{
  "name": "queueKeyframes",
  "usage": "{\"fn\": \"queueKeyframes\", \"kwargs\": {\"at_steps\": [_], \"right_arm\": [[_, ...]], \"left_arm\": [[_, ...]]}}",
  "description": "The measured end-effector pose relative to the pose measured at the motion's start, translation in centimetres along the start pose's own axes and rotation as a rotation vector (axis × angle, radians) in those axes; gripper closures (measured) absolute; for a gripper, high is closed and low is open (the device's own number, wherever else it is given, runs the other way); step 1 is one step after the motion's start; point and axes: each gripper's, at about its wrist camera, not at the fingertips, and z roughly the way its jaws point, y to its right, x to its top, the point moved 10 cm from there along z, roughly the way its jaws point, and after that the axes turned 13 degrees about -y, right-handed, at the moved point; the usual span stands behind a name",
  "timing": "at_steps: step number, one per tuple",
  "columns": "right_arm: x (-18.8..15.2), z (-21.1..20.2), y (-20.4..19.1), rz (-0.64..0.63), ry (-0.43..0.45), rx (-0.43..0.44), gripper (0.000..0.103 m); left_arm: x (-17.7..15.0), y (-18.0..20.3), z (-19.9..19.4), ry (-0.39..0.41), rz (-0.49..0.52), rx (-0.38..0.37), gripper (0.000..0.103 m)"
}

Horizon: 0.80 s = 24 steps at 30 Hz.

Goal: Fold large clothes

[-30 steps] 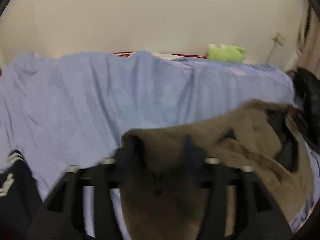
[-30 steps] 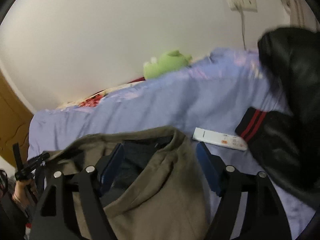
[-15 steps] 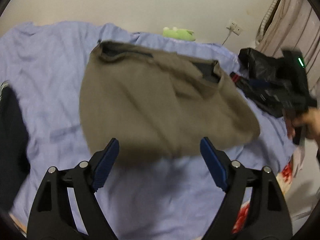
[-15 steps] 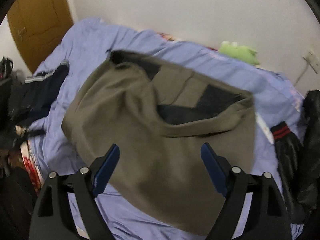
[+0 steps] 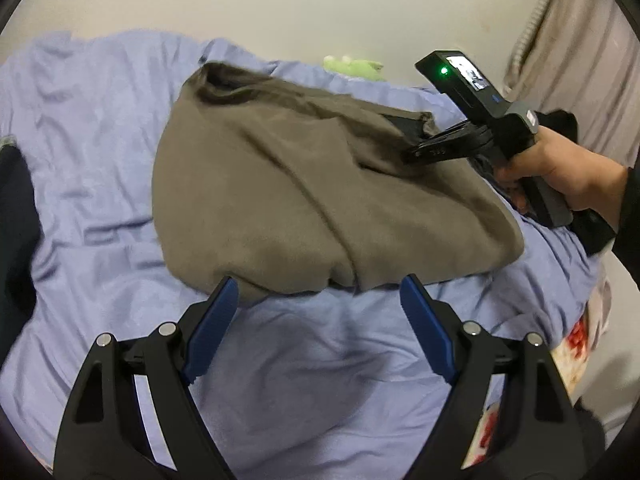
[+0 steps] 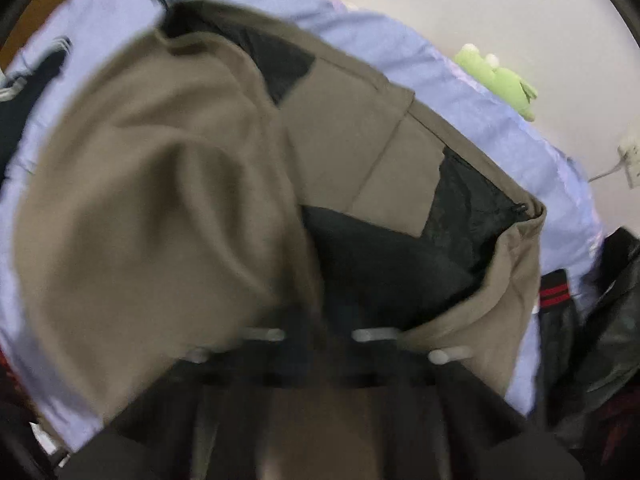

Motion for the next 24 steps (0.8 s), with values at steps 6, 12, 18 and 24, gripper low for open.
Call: {"fn": "queueKeyframes", "kwargs": {"at_steps": [6, 12, 18, 24], "right_arm": [[6.5, -5.5, 5.3, 0.088, 0.107, -0.134, 0.1], [12.5, -3.1, 7.0, 0.151, 0.085, -0.242, 0.1], [12.6, 6.1, 3.8, 0.189, -0.032, -0.197, 0.098], [11.2, 4.9, 4.4, 0.194, 0.065, -0.179, 0.089]], "left_arm": [[-0.8, -0.8, 1.3, -0.072, -0.105, -0.1, 0.022], [-0.8, 0.7, 1.5, -0.082, -0.059, -0.133, 0.022], [-0.6, -0.5, 1.7, -0.087, -0.097, -0.11, 0.022], [1.0, -1.4, 1.6, -0.035, -0.077, -0.045, 0.022]]}}
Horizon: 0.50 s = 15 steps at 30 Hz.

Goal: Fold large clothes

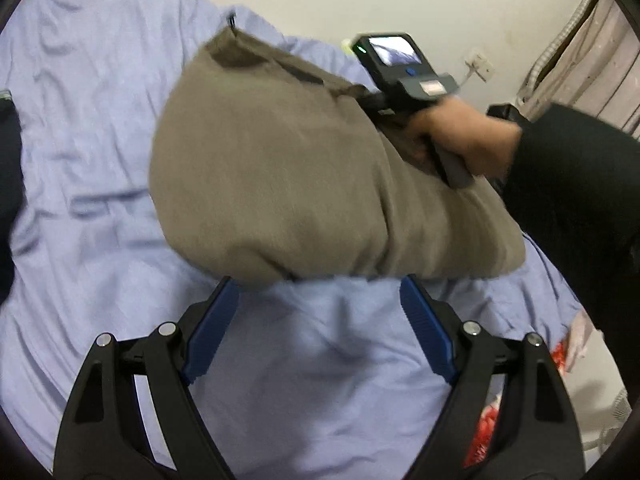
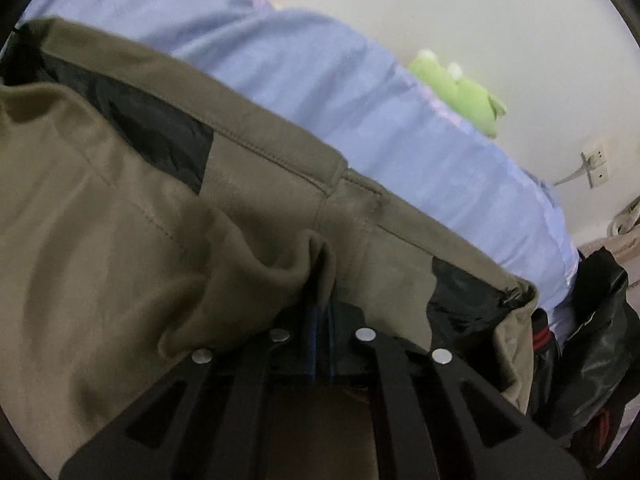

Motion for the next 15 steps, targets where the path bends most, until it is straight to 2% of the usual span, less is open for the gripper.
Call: {"fn": "queueKeyframes", "kwargs": {"at_steps": [1, 2, 3, 6, 7, 9, 10, 12, 14, 15], "right_arm": [[-0.1, -0.7, 0.3, 0.003, 0.012, 0.014, 0.07], [-0.2, -1.9, 1.0, 0.011, 0.04, 0.035, 0.056], [-0.2, -3.0, 1.7, 0.019, 0.072, 0.052, 0.037], [-0.9, -7.6, 3.5, 0.048, 0.173, 0.14, 0.026], [-1.6, -9.0, 4.1, 0.058, 0.192, 0.172, 0.022], [-3.2, -11.5, 4.9, 0.064, 0.224, 0.244, 0.02], [-4.2, -12.4, 5.0, 0.067, 0.23, 0.276, 0.02], [-7.4, -14.2, 5.6, 0.095, 0.25, 0.399, 0.02], [-11.2, -14.2, 6.0, 0.121, 0.231, 0.491, 0.02], [-13.0, -13.6, 6.4, 0.135, 0.218, 0.502, 0.02]], "left_arm": [[0.6, -0.3, -0.4, 0.024, -0.005, 0.011, 0.022], [1.5, -0.8, -1.1, 0.063, -0.016, 0.021, 0.022], [2.2, -1.0, -1.5, 0.092, -0.017, 0.027, 0.022], [5.0, -0.6, -2.6, 0.17, 0.042, 0.053, 0.022], [5.7, -0.1, -2.5, 0.182, 0.072, 0.042, 0.022], [6.8, 1.1, -2.4, 0.202, 0.129, 0.021, 0.022], [7.1, 1.5, -2.2, 0.205, 0.147, 0.025, 0.022], [7.6, 2.4, -1.3, 0.195, 0.175, -0.001, 0.022], [7.5, 3.0, 0.3, 0.149, 0.192, -0.018, 0.022], [7.4, 3.0, 1.2, 0.123, 0.207, -0.013, 0.023]]}}
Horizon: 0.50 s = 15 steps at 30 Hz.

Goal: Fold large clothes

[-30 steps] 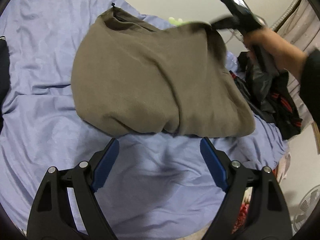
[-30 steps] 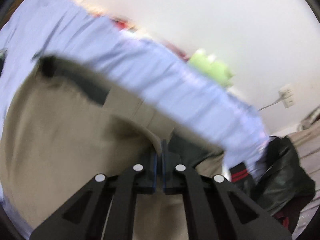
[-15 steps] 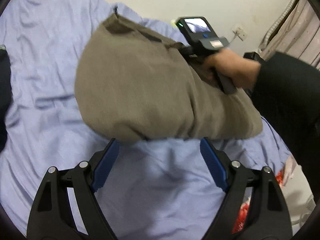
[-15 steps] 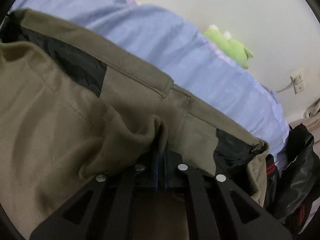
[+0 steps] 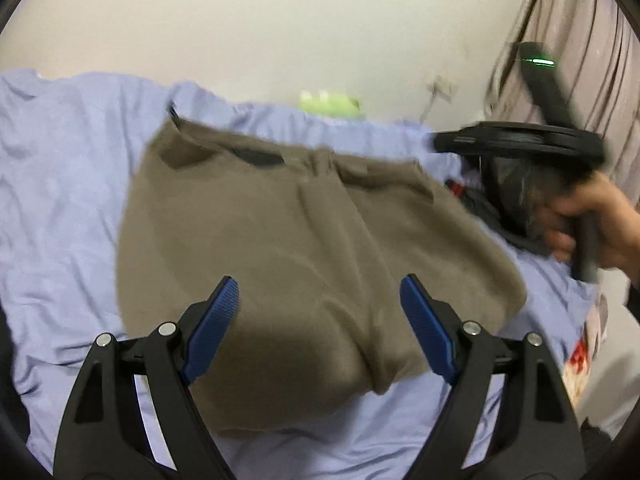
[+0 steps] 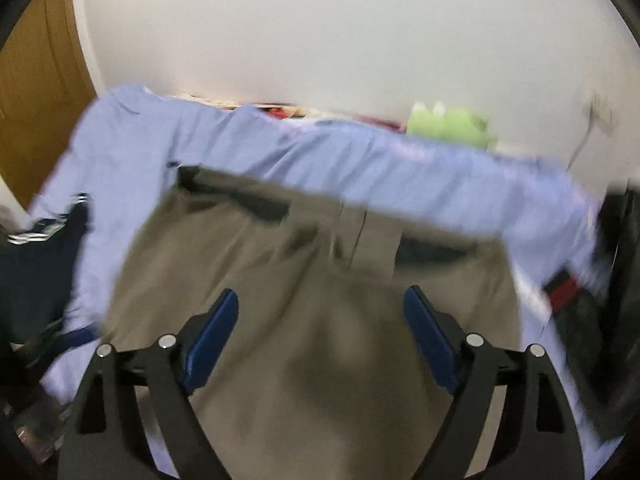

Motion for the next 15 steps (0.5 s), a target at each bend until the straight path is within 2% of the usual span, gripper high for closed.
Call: {"fn": "queueKeyframes", "kwargs": {"at_steps": [2, 5, 7, 8, 10, 15], "right_arm": [[-4.1, -0.3, 1.8, 0.048, 0.018, -0.031, 0.02], [-9.8, -0.8, 5.2, 0.134, 0.053, -0.055, 0.023], [-13.1, 0.2, 7.9, 0.244, 0.029, -0.006, 0.038], [-14.2, 1.0, 8.8, 0.278, 0.008, 0.006, 0.04], [-16.3, 2.6, 10.6, 0.328, -0.006, 0.022, 0.054], [-16.7, 7.9, 12.8, 0.412, -0.083, 0.084, 0.059]], "left_arm": [[-1.0, -0.9, 1.9, -0.055, 0.006, 0.034, 0.024], [-2.3, -1.7, 3.4, -0.119, 0.005, 0.032, 0.026], [-2.8, -1.8, 4.1, -0.148, 0.022, 0.058, 0.027], [-3.2, -2.0, 4.5, -0.167, 0.026, 0.071, 0.028], [-3.9, -2.4, 5.8, -0.208, 0.02, 0.081, 0.028], [-4.9, -3.6, 8.3, -0.277, 0.021, 0.06, 0.027]]}}
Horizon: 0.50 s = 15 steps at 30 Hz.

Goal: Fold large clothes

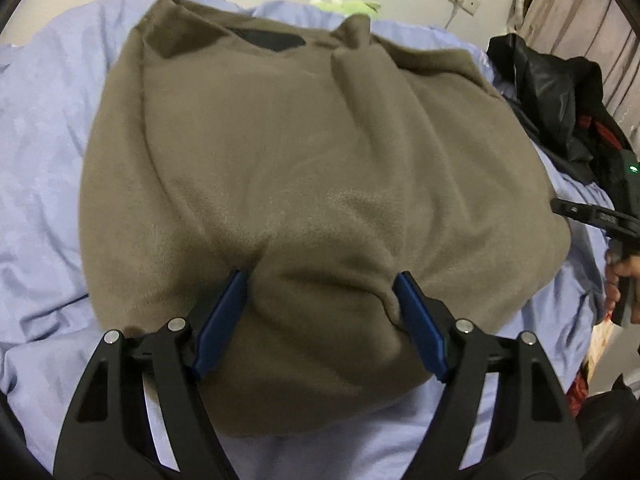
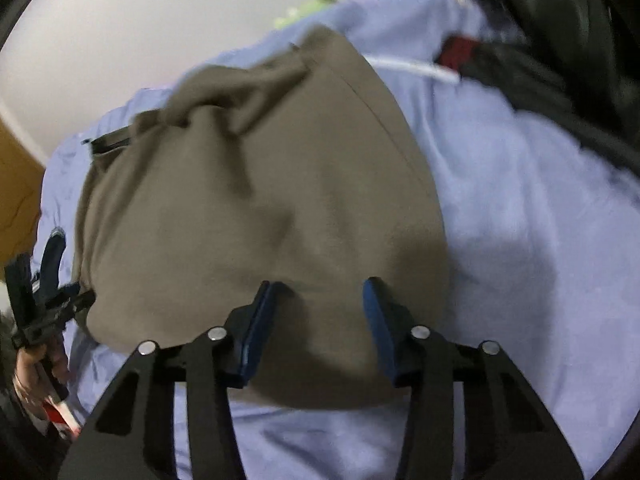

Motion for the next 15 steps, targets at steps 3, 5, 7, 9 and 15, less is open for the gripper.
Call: {"fn": "queueKeyframes", "kwargs": {"at_steps": [3, 5, 7, 9, 15], "right_arm": [[0.8, 1.5, 0.3, 0.042, -0.014, 0.003, 0.058], [1.0, 0.7, -0.5, 0.029, 0.025, -0.003, 0.054], [0.2, -1.5, -2.0, -0.006, 0.104, 0.083, 0.031], [-1.4, -4.5, -3.0, -0.069, 0.211, 0.133, 0.024], [-5.8, -7.2, -2.5, -0.24, 0.298, 0.069, 0.01]], "left_arm": [[0.1, -0.2, 0.4, -0.004, -0.018, -0.014, 0.027], [0.0, 0.3, -0.3, 0.02, 0.007, 0.024, 0.027], [-0.3, 0.8, -1.6, 0.061, 0.054, 0.052, 0.027], [-0.8, 1.1, -4.2, 0.134, 0.111, 0.08, 0.026], [-3.2, -1.8, -10.2, 0.272, 0.147, 0.155, 0.017]]}}
